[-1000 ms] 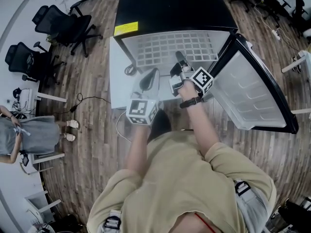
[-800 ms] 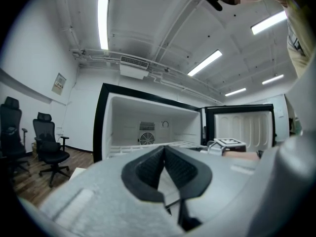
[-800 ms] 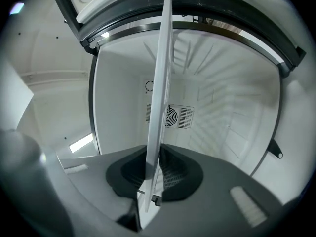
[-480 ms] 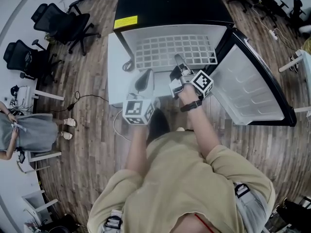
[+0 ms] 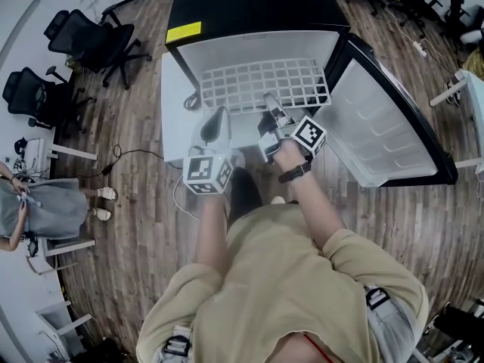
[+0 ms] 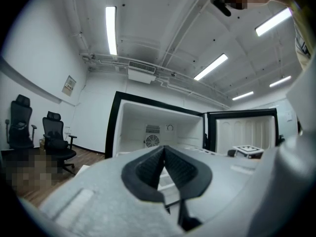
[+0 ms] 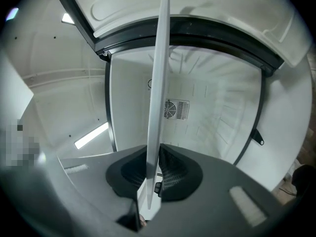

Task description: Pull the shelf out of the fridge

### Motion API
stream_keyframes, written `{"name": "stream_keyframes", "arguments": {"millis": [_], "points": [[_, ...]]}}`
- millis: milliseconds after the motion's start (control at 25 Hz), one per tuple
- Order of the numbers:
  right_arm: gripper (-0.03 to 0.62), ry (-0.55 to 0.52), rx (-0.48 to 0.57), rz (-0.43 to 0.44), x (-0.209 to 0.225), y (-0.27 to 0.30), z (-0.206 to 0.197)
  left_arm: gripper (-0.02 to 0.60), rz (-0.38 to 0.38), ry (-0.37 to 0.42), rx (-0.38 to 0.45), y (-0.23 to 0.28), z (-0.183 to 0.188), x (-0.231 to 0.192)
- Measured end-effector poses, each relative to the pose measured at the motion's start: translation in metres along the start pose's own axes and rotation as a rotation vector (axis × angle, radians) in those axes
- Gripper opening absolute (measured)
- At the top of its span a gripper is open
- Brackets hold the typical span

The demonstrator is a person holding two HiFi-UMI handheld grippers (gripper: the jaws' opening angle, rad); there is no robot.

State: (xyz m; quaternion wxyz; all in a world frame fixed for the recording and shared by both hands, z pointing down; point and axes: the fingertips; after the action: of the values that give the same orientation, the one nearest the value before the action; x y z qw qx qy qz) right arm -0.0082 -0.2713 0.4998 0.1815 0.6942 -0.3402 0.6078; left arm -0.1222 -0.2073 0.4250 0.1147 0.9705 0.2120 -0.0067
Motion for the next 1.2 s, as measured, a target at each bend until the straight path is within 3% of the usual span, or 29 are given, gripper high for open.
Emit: {"name": "stream_keyframes", "arguments": {"millis": [240,360,520,800,1000,1200], "points": [[0.036,-0.069,-0.047,-0.006,-0.004,-0.019,-0.014,0.002,0.007,-0.002,0.013,-0.003,0.001,0.005],[0.034,-0.174,-0.094,-0.043,-0.010,-0.025,-0.024,0.002,0.010,-0.008,0.014,-0.003,-0.002,0.006],[0.034,-0.386,-0.142,-0.129,-0.018,-0.032,-0.029,0.002,0.016,-0.015,0.017,-0.002,-0.005,0.008],[0.032,-0.903,-0.130,-0.333,-0.041,-0.047,-0.017,0.002,0.007,-0.007,0.017,0.003,-0.005,0.016],[0.032,-1.140,-0.139,-0.428,-0.055,-0.050,-0.011,0.002,0.010,0.007,0.011,0.009,-0.010,0.021],[0.032,-1.289,-0.117,-0.491,-0.068,-0.055,-0.006,0.002,0.049,0.044,0.040,0.009,-0.010,0.026]]}}
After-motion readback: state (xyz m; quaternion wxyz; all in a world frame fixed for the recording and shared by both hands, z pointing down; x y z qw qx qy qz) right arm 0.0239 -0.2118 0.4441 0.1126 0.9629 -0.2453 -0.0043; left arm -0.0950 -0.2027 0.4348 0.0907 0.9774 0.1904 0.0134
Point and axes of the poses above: the fingertips, and each gripper's own axes: y forward along the fingers, x to its right, z out of its top, and after that the axes turned 13 degrees about -x, right-handed
